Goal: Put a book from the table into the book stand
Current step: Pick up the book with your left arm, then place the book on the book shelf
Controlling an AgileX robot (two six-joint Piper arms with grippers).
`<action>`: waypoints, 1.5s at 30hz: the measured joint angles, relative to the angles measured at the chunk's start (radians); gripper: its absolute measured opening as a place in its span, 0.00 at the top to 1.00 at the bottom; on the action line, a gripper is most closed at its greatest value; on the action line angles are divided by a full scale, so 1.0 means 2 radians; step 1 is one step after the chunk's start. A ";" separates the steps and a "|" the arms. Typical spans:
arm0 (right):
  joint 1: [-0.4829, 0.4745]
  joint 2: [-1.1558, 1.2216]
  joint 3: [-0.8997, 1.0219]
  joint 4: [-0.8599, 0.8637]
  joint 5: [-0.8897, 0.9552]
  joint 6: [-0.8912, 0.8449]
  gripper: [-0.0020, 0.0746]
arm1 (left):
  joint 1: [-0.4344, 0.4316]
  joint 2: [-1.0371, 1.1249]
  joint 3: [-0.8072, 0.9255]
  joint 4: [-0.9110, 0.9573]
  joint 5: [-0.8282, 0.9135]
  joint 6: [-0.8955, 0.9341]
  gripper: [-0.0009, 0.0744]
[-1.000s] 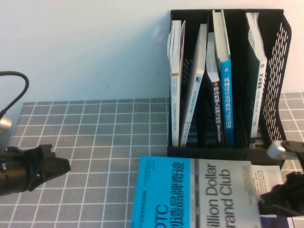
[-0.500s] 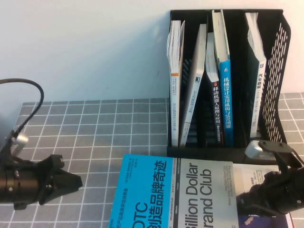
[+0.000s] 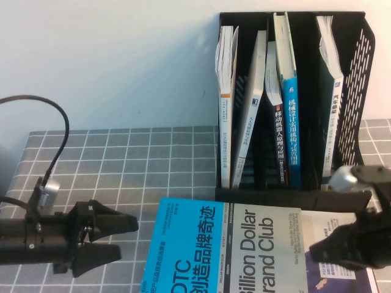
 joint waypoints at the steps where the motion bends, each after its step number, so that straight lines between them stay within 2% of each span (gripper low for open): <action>1: 0.000 -0.014 0.000 -0.001 0.003 0.001 0.98 | 0.000 0.007 0.000 -0.012 0.011 0.012 0.12; 9: 0.000 -0.192 0.003 -0.007 0.028 -0.015 0.98 | -0.012 0.074 -0.020 -0.021 0.034 0.055 0.11; 14: 0.000 -0.297 0.003 -0.010 0.030 -0.031 0.98 | -0.058 0.106 -0.046 -0.031 0.033 0.065 0.11; 17: 0.000 -0.346 0.003 -0.017 0.031 -0.033 0.98 | -0.094 0.121 -0.068 -0.033 0.028 0.063 0.14; 18: 0.000 -0.360 0.003 -0.022 0.033 -0.033 0.98 | -0.106 0.125 -0.075 -0.033 0.023 0.059 0.18; 20: 0.000 -0.379 0.004 -0.027 0.037 -0.033 0.98 | -0.124 0.130 -0.087 -0.033 0.011 0.055 0.34; 22: 0.000 -0.394 0.004 -0.031 0.042 -0.033 0.98 | -0.129 0.133 -0.091 -0.037 -0.003 0.053 0.63; 23: 0.000 -0.400 0.004 -0.033 0.045 -0.033 0.98 | -0.129 0.133 -0.093 -0.041 0.002 0.054 0.71; 24: 0.000 -0.406 0.004 -0.035 0.048 -0.033 0.98 | -0.129 0.133 -0.094 -0.045 0.012 0.055 0.74; 32: 0.000 -0.416 0.004 -0.080 0.067 0.003 0.98 | -0.125 0.099 -0.096 -0.042 0.034 0.057 0.74; 37: 0.000 -0.417 0.004 -0.091 0.056 0.033 0.98 | -0.125 -0.002 -0.096 -0.038 0.031 0.033 0.74; 45: 0.000 -0.452 0.004 -0.091 -0.088 0.059 0.98 | -0.124 -0.204 -0.119 -0.014 0.032 -0.054 0.74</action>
